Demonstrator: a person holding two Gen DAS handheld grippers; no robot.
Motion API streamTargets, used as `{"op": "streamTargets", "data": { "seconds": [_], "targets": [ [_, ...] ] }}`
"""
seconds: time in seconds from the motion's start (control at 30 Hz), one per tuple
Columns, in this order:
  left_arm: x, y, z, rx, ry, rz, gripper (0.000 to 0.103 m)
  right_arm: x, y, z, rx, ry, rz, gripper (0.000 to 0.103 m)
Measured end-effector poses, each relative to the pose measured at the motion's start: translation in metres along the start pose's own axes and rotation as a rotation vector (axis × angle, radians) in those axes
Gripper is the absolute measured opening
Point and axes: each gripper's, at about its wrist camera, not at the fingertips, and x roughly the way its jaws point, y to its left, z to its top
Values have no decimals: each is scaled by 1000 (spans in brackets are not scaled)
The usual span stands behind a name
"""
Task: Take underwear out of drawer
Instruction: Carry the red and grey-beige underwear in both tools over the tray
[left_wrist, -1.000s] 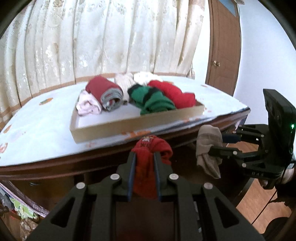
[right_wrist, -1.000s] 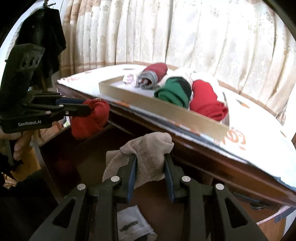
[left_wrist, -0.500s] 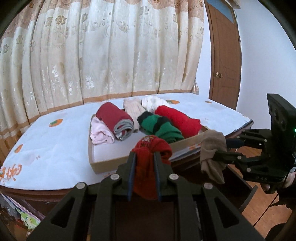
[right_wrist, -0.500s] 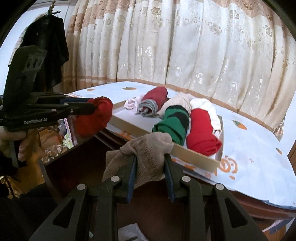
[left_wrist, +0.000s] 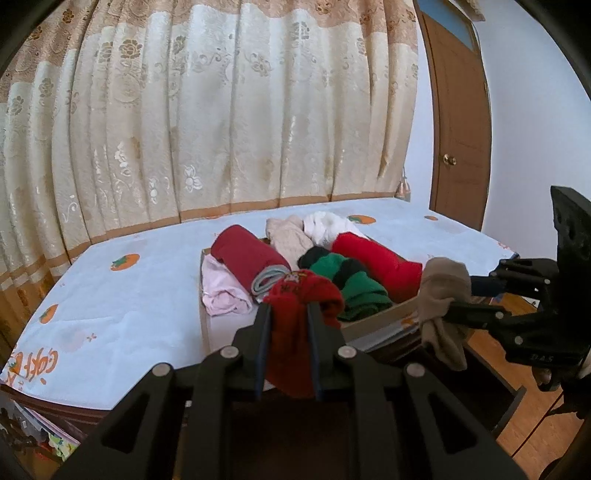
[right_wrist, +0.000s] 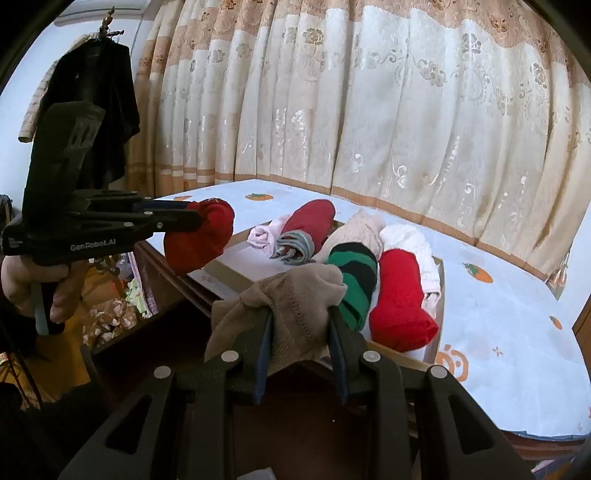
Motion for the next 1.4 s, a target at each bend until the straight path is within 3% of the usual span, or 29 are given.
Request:
{"op": "streamTargets", "data": {
  "seconds": [0.63,1.4],
  "targets": [
    [16,13,16,1,1,43,16,17,-13,36,45,-49,21,31],
    [37,27,23,0,37,63,16,44,-17,58,70,-39,39,31]
  ]
}}
